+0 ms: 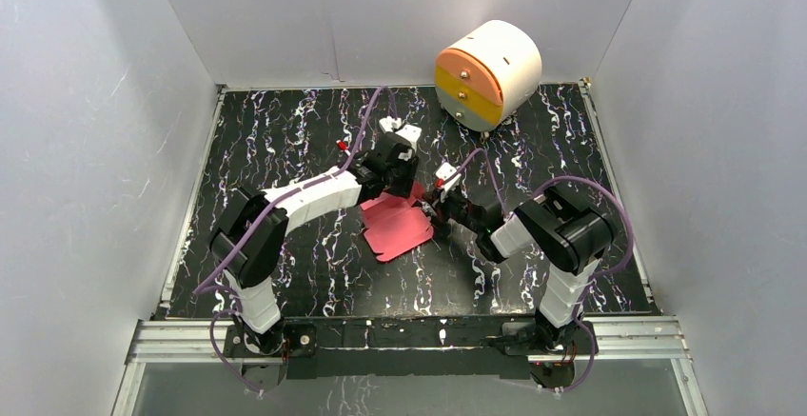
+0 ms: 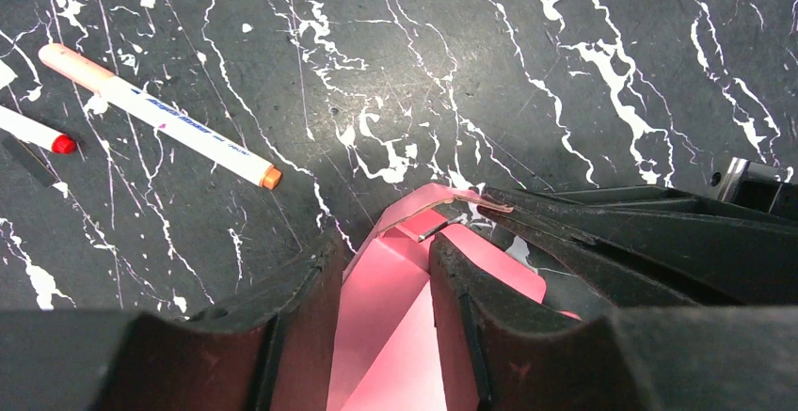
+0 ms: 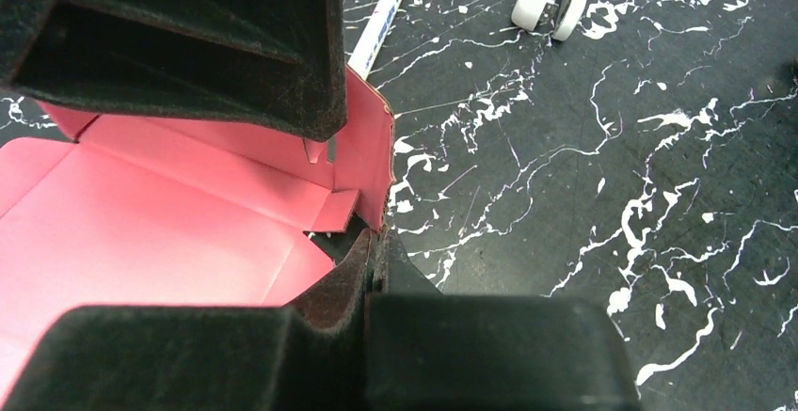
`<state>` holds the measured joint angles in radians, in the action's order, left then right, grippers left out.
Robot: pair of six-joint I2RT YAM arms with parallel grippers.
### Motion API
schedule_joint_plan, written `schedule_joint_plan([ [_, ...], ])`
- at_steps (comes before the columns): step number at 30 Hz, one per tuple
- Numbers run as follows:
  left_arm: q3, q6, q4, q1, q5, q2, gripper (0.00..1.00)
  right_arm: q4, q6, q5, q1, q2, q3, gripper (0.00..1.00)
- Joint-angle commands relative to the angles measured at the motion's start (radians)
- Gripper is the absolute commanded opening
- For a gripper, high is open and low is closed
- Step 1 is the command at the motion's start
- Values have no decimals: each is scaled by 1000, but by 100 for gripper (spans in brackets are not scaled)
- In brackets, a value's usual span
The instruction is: Fold the paper box
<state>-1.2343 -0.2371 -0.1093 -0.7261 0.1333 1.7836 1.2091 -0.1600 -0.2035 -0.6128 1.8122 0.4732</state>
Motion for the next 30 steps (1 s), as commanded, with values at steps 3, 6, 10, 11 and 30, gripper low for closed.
schedule_joint_plan([
  [3,45,-1,4,-22,41,-53,34,128,26,118,-70,-34,-20,0],
  [6,70,-22,24,-22,42,-71,33,136,47,181,-111,-45,-18,1],
  [10,106,-46,53,-21,56,-102,31,145,102,275,-145,-56,-14,1],
  [11,114,-52,60,-22,58,-110,31,145,118,290,-153,-59,-12,1],
  [30,228,-101,-24,23,72,-352,61,147,101,352,-192,-22,-19,1],
])
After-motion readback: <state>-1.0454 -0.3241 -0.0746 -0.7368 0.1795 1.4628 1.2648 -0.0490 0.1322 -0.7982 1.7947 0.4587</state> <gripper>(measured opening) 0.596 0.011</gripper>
